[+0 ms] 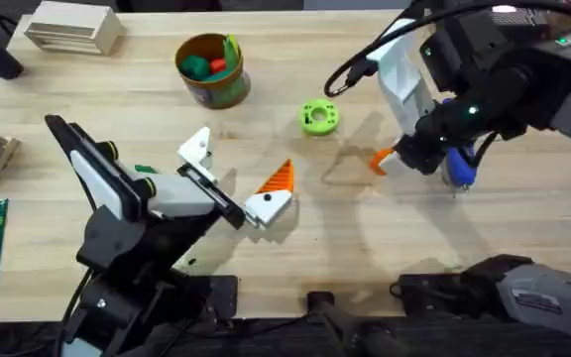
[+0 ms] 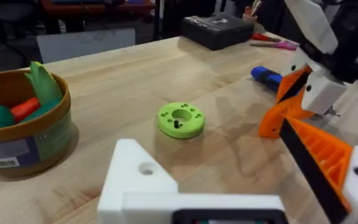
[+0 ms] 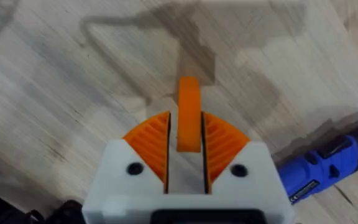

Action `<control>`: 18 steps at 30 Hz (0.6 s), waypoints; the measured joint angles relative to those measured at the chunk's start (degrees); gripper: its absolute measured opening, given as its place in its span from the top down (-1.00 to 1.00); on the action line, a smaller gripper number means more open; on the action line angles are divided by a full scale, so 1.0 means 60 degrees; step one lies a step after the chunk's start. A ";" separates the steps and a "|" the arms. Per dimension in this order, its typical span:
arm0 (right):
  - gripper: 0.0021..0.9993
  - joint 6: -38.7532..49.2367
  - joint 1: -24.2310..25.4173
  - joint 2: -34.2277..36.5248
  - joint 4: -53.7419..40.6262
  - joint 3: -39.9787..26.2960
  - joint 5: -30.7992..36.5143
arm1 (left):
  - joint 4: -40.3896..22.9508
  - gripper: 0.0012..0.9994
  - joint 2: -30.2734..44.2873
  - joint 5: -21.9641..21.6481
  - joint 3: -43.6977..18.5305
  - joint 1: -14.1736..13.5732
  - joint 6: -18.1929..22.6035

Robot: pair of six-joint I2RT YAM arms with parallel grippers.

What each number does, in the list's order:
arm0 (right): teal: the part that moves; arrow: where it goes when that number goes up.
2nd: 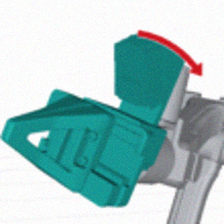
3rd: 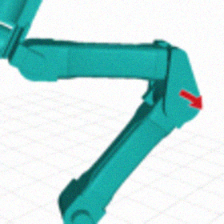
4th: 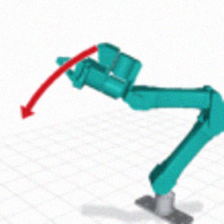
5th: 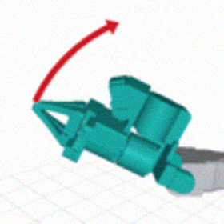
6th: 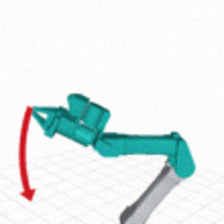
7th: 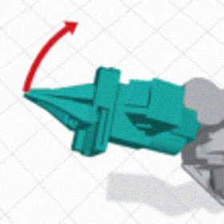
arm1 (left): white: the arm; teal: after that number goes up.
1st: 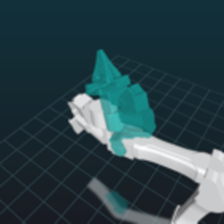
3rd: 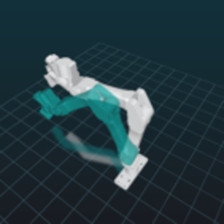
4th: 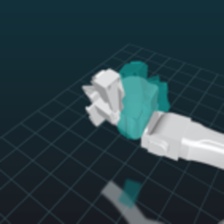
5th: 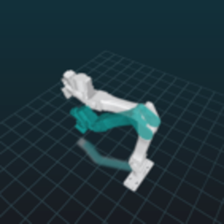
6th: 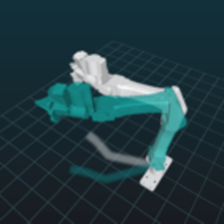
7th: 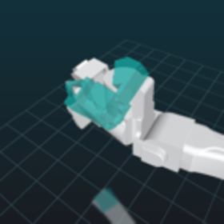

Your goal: Pick up the gripper from the table and insert it into the empty holder that is missing its gripper. Then pick up a screw, insert it into the mounting hole, and use the screwdriver to tighten it. Finally, clean up the table by picking up the vegetable and placing it into the bucket.

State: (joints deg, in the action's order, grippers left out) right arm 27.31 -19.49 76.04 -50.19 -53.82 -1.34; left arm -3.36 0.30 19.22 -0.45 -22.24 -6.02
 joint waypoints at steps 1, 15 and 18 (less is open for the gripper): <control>0.44 0.0000 0.0000 -0.0001 -0.0023 0.0000 0.0002 | 0.0000 -0.97 0.0002 0.0000 0.0000 0.0000 0.0000; 0.96 0.0029 0.0000 -0.0002 0.0035 0.0000 0.0163 | 0.0000 -0.97 0.0001 -0.0004 0.0000 0.0000 0.0000; 0.96 0.0029 0.0000 -0.0002 0.0063 0.0000 0.0177 | 0.0000 -0.97 0.0002 0.0000 0.0000 0.0000 -0.0003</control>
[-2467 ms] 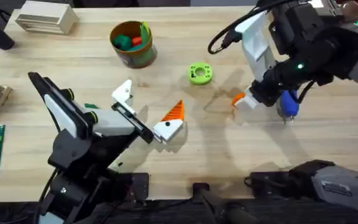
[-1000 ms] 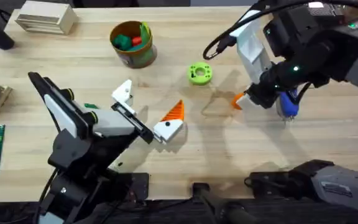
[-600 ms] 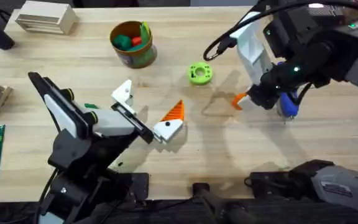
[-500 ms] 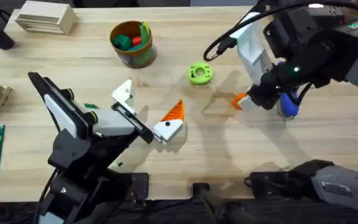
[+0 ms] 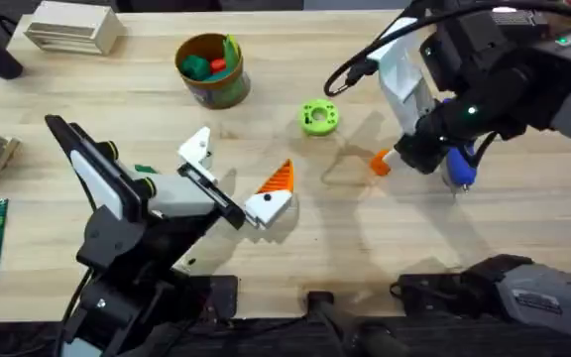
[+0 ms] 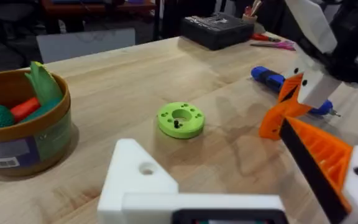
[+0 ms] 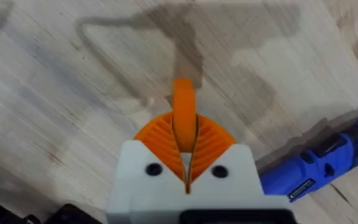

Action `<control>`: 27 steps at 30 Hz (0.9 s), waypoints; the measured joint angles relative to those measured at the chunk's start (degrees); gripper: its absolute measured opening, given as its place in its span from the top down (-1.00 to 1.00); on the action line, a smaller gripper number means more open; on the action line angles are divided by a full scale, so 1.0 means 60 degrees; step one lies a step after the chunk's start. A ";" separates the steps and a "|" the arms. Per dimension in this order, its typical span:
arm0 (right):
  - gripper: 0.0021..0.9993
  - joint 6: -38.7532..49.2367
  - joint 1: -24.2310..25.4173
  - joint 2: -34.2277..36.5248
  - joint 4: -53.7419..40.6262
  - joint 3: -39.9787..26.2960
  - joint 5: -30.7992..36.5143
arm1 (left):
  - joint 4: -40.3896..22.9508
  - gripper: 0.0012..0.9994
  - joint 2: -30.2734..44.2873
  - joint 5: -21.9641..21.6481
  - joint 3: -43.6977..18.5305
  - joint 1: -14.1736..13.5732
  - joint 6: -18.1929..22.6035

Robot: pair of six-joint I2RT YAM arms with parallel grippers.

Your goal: Pick up the gripper from the table and insert it into the empty holder that is missing its gripper. Then pick up a screw, insert it into the mounting hole, and use the screwdriver to tighten it. Finally, clean up the table by picking up the vegetable and placing it into the bucket.

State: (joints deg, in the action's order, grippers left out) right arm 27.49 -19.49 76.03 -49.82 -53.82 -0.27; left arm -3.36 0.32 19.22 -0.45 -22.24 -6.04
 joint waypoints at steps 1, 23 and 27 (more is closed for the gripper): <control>0.96 0.0000 0.0000 -0.0007 0.0012 0.0000 0.0000 | 0.0000 -0.97 -0.0002 -0.0004 0.0000 0.0000 0.0001; 0.97 -0.1946 0.3776 -0.4640 0.0428 -0.0087 -0.1702 | 0.0000 -0.97 0.0000 0.0036 0.0000 0.0000 0.0000; 0.97 -0.2676 0.4861 -0.4665 0.0515 -0.0080 -0.3698 | 0.0014 -0.97 0.0000 0.0349 0.0000 0.0000 0.0000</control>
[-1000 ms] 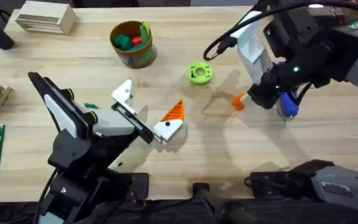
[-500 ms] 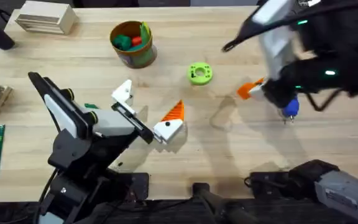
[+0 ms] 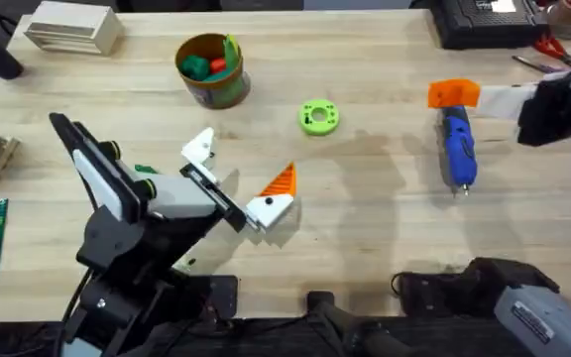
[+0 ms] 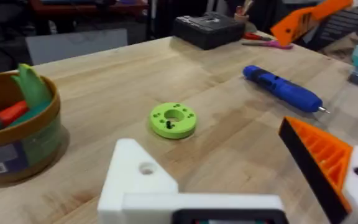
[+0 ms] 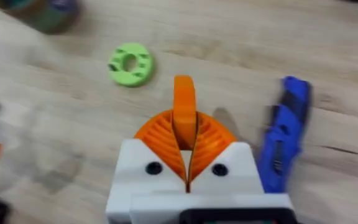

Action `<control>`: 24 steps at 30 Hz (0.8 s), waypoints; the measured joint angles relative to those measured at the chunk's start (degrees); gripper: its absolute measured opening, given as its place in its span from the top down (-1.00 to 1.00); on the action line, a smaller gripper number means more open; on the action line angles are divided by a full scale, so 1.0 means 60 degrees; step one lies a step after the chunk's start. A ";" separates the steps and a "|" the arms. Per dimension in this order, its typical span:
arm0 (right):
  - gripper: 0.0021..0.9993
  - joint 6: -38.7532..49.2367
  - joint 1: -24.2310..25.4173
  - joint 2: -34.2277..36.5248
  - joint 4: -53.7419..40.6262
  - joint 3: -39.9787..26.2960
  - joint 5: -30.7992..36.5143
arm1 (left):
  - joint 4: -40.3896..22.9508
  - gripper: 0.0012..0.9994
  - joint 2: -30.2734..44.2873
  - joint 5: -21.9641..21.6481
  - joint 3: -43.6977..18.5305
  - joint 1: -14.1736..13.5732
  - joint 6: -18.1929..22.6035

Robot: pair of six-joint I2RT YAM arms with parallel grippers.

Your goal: Pick up the gripper from the table and insert it into the empty holder that is missing its gripper. Then pick up a screw, insert it into the mounting hole, and use the screwdriver to tighten it. Finally, clean up the table by picking up the vegetable and placing it into the bucket.

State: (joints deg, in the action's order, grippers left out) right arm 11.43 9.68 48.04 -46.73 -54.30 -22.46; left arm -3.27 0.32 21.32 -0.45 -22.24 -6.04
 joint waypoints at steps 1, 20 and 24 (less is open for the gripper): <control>0.97 -0.0133 0.0105 0.0045 0.0041 0.0013 -0.0433 | 0.0004 -0.97 -0.0001 0.0122 0.0000 0.0000 0.0003; 0.97 -0.2390 -0.1706 0.4911 0.1321 0.0412 -0.7394 | 0.0018 -0.97 -0.0003 0.1931 0.0000 0.0000 0.0003; 0.97 -0.3567 -0.2569 0.6144 0.2457 0.0419 -0.8033 | 0.0015 -0.98 0.0000 0.1990 0.0000 0.0000 0.0003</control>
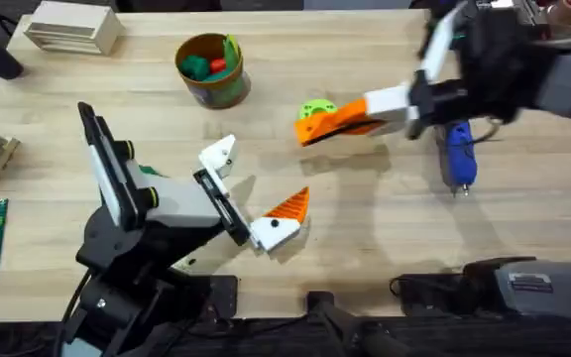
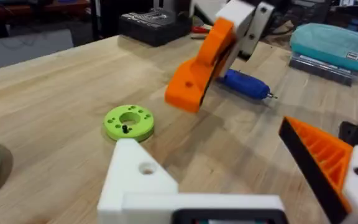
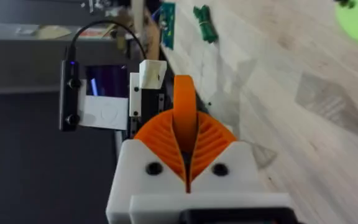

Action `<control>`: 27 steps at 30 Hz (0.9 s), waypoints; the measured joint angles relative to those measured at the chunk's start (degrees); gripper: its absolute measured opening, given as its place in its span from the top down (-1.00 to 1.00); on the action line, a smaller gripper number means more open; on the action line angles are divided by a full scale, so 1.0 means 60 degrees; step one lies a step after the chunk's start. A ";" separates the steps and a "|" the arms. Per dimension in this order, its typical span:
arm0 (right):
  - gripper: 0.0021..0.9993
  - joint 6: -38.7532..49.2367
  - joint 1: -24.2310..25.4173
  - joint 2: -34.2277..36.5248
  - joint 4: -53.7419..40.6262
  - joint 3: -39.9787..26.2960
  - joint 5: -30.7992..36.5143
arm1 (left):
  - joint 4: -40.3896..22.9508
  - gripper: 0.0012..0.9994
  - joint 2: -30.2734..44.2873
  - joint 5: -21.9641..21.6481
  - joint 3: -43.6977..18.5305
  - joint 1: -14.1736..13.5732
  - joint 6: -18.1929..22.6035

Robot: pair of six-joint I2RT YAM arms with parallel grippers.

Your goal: Pick up the gripper from the table and insert it into the empty holder that is missing its gripper. Then pick up a screw, insert it into the mounting hole, and use the screwdriver to tighten it. Finally, clean up the table by picking up the vegetable and placing it into the bucket.

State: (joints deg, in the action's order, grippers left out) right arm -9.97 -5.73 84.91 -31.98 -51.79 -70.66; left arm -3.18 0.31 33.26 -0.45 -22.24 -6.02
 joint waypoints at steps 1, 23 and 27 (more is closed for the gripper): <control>0.97 -0.0333 -0.0263 0.0300 0.0376 0.0000 -0.0136 | 0.0000 -0.98 0.0000 0.0003 0.0000 0.0000 -0.0002; 0.97 -0.5399 -0.2662 0.1540 0.5781 0.0044 -0.0876 | 0.0000 -0.98 0.0000 0.0028 0.0000 0.0000 0.0000; 0.97 -0.5556 -0.2765 0.1540 0.5786 0.0044 -0.0735 | 0.0000 -0.98 0.0000 0.0032 0.0000 0.0007 0.0000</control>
State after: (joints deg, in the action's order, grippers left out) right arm -43.31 -22.32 94.15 2.73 -51.53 -75.07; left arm -3.18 0.32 33.45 -0.45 -22.20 -6.02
